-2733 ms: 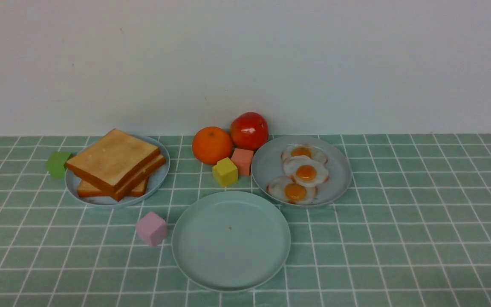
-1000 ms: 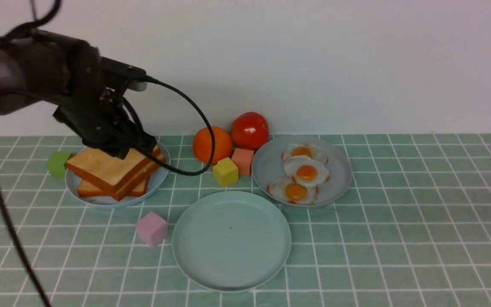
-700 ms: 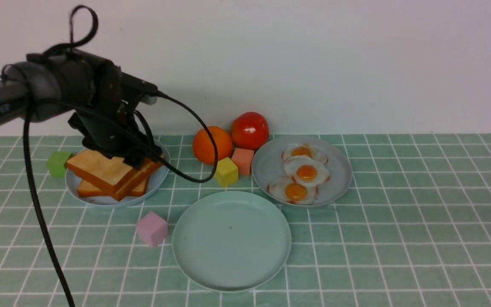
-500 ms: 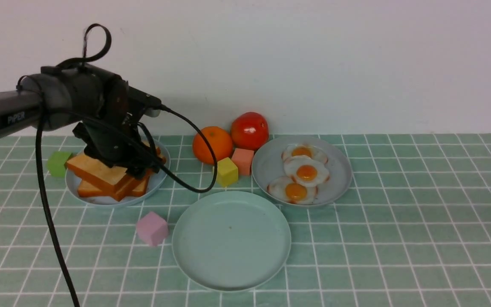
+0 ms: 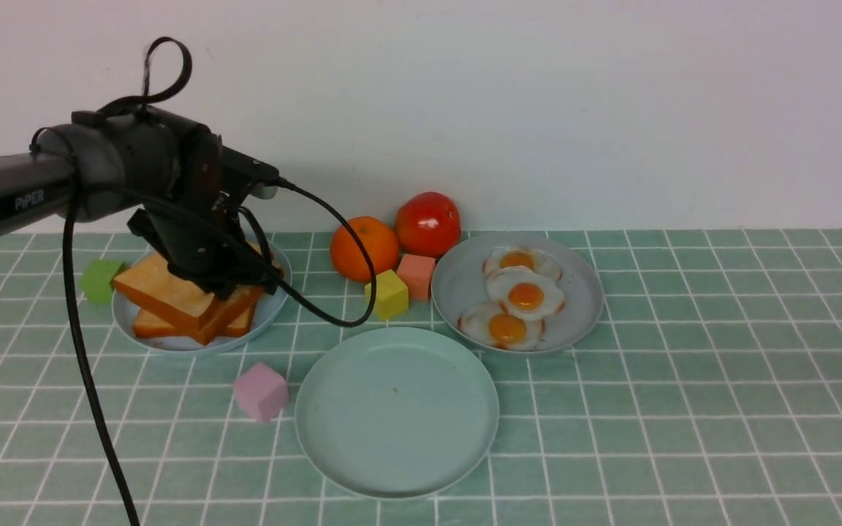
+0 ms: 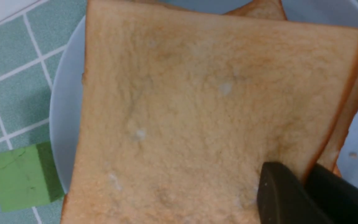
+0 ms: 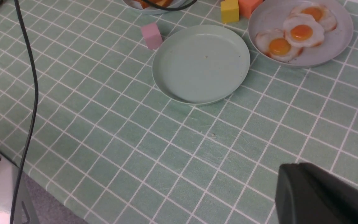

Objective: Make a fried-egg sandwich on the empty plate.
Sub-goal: Use the left arm to grab a slice of bread, then use the left arm to put a slice of bread into the empty plate in the middle

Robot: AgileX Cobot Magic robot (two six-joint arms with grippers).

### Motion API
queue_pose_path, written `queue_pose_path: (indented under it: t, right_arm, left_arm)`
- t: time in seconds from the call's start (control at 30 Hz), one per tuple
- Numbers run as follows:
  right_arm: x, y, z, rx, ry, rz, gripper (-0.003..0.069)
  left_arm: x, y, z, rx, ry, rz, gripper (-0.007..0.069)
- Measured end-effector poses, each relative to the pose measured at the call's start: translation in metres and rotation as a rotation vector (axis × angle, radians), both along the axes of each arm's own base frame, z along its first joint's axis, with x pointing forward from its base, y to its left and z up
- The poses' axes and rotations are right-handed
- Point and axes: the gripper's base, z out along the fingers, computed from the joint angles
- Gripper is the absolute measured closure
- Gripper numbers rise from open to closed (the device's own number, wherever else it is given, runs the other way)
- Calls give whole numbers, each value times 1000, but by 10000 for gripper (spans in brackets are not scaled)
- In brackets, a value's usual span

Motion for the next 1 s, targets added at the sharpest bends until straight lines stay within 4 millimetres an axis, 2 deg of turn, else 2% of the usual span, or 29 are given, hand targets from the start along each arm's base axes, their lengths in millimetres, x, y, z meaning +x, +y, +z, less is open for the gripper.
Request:
queue_pose_path:
  t: [0.13, 0.2, 0.23, 0.3, 0.37, 0.4, 0.43, 0.5, 0.53, 0.57, 0.67, 0.83, 1.0]
  right_arm:
    - [0, 0, 0, 1, 1, 1, 637]
    - [0, 0, 0, 1, 1, 1, 637]
    - [0, 0, 0, 1, 1, 1, 637]
    - [0, 0, 0, 0, 1, 0, 637]
    - [0, 0, 0, -5, 0, -1, 637]
    - [0, 0, 0, -6, 0, -2, 637]
    - [0, 0, 0, -7, 1, -2, 637]
    - [0, -1, 0, -9, 0, -3, 637]
    - [0, -1, 0, -9, 0, -3, 637]
    - [-1, -1, 0, -9, -3, -3, 637]
    - [-2, -1, 0, -12, -4, -2, 637]
    - [-2, -1, 0, -13, -3, -2, 636]
    - [-3, -2, -1, -19, 8, 3, 633]
  left_arm:
    - [-8, 2, 23, -4, -18, 8, 569]
    - [-14, 2, 41, -26, -37, 20, 569]
    - [-22, 2, 60, -56, -64, 27, 569]
    - [-34, -3, 82, -90, -91, 15, 569]
    - [-54, -17, 99, -108, -102, -49, 569]
    - [-57, -22, 100, -107, -101, -69, 569]
    - [-77, -44, 102, -111, -97, -164, 569]
    - [-101, -73, 91, -106, -70, -285, 569]
    - [-104, -76, 89, -107, -66, -297, 569]
    - [-125, -103, 73, -93, -21, -402, 569]
    - [-148, -134, 48, -55, 28, -517, 569]
    - [-153, -161, 25, 9, -3, -592, 569]
    - [-146, -165, 11, 25, -25, -568, 569]
